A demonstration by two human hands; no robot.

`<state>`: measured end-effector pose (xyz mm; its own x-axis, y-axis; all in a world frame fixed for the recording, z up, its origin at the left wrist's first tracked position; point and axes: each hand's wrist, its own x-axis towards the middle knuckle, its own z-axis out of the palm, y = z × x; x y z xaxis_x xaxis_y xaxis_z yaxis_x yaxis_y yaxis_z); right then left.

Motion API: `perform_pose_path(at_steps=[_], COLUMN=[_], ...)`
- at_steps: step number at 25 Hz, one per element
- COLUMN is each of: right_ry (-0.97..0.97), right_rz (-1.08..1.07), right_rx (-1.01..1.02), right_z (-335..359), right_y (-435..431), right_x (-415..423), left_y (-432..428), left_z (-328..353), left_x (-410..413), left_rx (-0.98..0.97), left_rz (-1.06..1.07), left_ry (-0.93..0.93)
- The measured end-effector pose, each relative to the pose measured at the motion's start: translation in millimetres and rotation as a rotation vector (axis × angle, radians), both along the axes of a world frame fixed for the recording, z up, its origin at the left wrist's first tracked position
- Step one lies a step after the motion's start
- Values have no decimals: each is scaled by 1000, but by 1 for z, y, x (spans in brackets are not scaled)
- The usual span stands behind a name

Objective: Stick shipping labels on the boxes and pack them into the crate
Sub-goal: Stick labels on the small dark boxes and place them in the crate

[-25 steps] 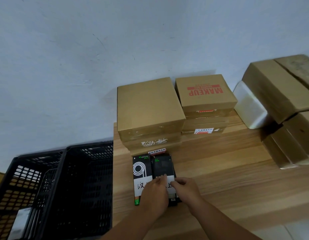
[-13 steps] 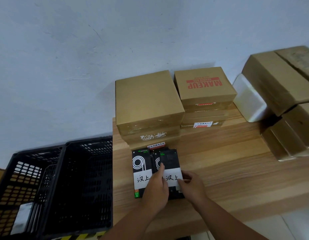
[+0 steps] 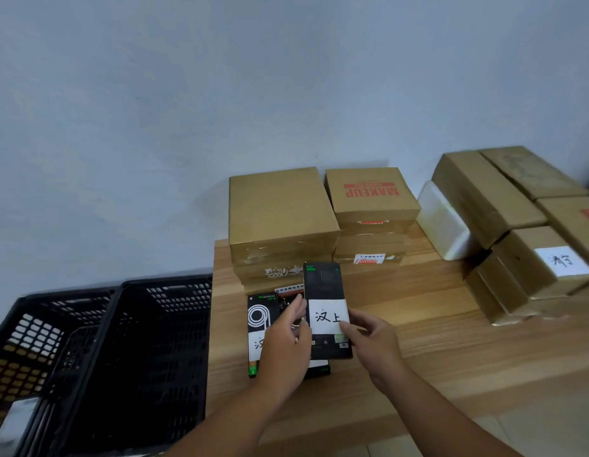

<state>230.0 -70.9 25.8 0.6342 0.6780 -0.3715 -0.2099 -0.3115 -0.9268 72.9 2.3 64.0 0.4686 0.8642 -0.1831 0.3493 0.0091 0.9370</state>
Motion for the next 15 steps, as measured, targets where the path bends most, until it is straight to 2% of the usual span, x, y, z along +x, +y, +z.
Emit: perform_pose_path(at_steps=[9, 11, 15], right_ry=[-141, -271, -674], right_rz=[51, 45, 53], right_rx=[148, 202, 294], right_z=[75, 87, 106], right_y=[-11, -13, -13], right_x=[2, -8, -30], left_y=[-19, -19, -17], left_z=[57, 64, 79], left_x=[2, 1, 4], left_rx=[134, 139, 109], left_rz=[44, 40, 21], left_ry=[-96, -111, -157])
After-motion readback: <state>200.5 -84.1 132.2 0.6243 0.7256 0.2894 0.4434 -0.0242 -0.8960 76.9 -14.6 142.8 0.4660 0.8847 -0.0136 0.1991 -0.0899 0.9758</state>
